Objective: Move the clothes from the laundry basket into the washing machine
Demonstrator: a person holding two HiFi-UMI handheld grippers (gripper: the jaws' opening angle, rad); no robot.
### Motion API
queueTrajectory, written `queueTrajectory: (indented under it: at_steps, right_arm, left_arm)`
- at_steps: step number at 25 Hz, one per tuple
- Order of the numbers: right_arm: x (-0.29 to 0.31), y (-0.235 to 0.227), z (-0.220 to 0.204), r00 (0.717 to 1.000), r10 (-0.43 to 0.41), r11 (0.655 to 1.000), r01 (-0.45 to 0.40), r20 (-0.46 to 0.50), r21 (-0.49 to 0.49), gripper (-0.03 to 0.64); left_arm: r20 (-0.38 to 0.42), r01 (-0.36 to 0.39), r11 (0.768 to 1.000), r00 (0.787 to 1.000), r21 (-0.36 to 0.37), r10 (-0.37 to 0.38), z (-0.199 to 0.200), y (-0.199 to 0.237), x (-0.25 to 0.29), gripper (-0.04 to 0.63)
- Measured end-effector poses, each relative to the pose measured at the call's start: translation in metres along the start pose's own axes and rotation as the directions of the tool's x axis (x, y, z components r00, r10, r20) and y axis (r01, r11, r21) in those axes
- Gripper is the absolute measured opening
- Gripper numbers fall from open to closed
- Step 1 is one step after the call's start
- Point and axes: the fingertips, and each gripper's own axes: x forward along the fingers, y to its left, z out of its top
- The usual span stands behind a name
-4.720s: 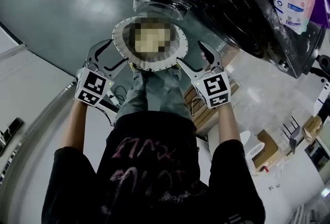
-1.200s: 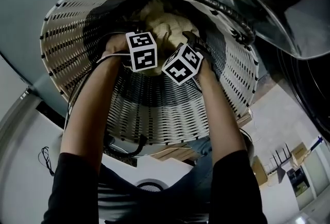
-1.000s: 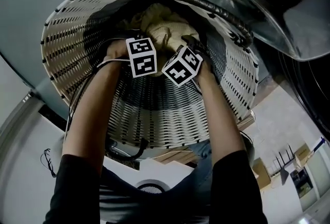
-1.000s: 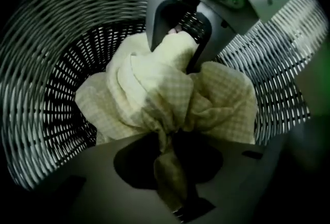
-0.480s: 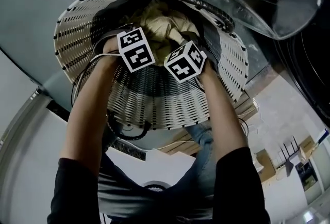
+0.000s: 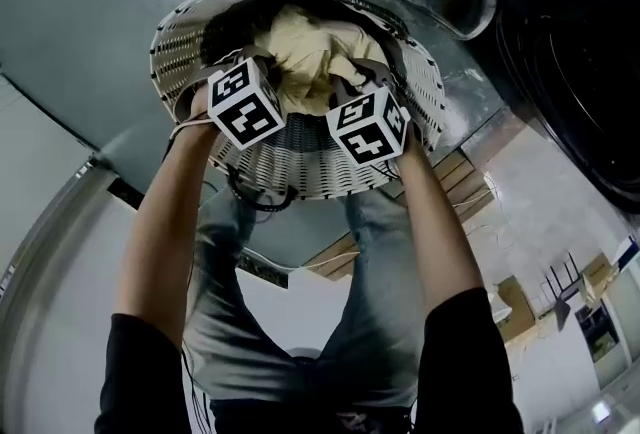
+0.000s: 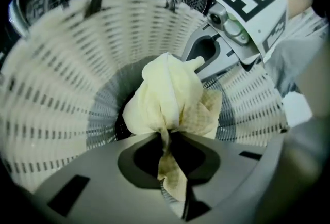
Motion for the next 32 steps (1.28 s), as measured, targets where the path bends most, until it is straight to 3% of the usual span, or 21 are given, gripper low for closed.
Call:
queueTrajectory:
  at_steps: [17, 24, 32]
  right_arm:
    - [-0.179, 0.019, 0.048, 0.987, -0.041, 0.983, 0.012, 0.157, 0.182, 0.086]
    - [-0.241, 0.02, 0.068, 0.973, -0.071, 0.956, 0.004, 0.218, 0.295, 0.086]
    - [-0.318, 0.019, 0.093, 0.951, -0.064, 0.945, -0.04, 0.303, 0.324, 0.086]
  left_arm:
    - [0.161, -0.039, 0.992, 0.985, -0.124, 0.059, 0.049, -0.055, -0.163, 0.066]
    - [0.194, -0.069, 0.984, 0.976, -0.164, 0.101, 0.073, -0.07, -0.224, 0.066]
    - [0.229, -0.121, 0.971, 0.959, -0.206, 0.168, 0.103, -0.09, -0.3, 0.066]
